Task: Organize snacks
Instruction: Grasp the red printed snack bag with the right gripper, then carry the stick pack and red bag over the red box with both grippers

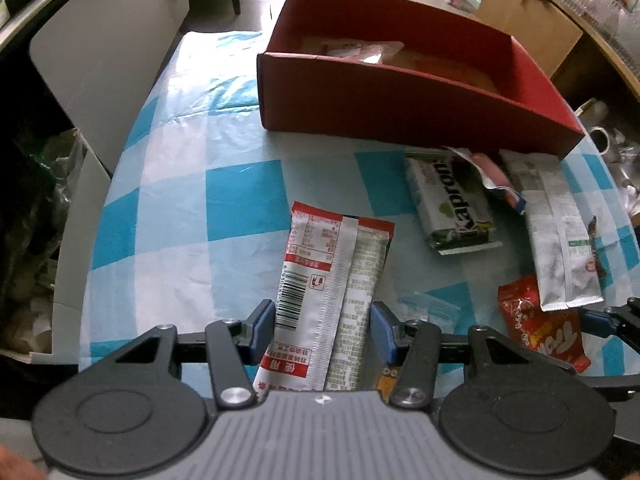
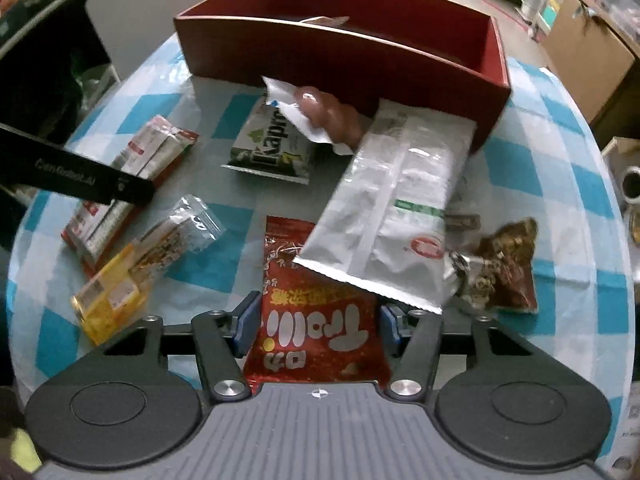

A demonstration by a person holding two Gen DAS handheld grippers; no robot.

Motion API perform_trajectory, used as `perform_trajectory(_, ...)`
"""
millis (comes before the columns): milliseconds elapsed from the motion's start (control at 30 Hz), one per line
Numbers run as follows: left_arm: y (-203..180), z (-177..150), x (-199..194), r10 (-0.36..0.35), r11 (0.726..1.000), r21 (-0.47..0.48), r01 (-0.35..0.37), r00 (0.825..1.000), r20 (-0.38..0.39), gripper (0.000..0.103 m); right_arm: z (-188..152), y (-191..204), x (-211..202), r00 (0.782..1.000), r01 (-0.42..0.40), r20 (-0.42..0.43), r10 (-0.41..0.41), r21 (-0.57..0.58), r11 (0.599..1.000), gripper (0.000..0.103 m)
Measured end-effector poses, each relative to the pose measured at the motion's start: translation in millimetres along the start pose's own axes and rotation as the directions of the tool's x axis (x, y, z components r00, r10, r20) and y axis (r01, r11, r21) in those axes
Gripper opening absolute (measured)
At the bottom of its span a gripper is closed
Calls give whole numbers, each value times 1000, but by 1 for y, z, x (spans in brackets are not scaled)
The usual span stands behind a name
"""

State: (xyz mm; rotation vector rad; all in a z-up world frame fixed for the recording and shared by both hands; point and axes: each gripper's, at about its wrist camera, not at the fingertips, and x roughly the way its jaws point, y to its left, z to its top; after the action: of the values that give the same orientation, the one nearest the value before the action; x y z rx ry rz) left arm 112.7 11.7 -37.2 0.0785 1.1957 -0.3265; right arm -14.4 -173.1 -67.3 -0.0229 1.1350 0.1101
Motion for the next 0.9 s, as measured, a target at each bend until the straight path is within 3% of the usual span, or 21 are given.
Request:
perform_trajectory(500, -7, 7, -27, -85, 996, -10, 86, 994, 63, 43, -18, -12, -54, 981, -170, 109, 158, 109, 979, 64)
perform_trajectory(900, -5, 12, -39, -124, 991, -28, 127, 987, 101, 42, -14, -15, -73, 962, -223, 187, 196, 131, 966, 64)
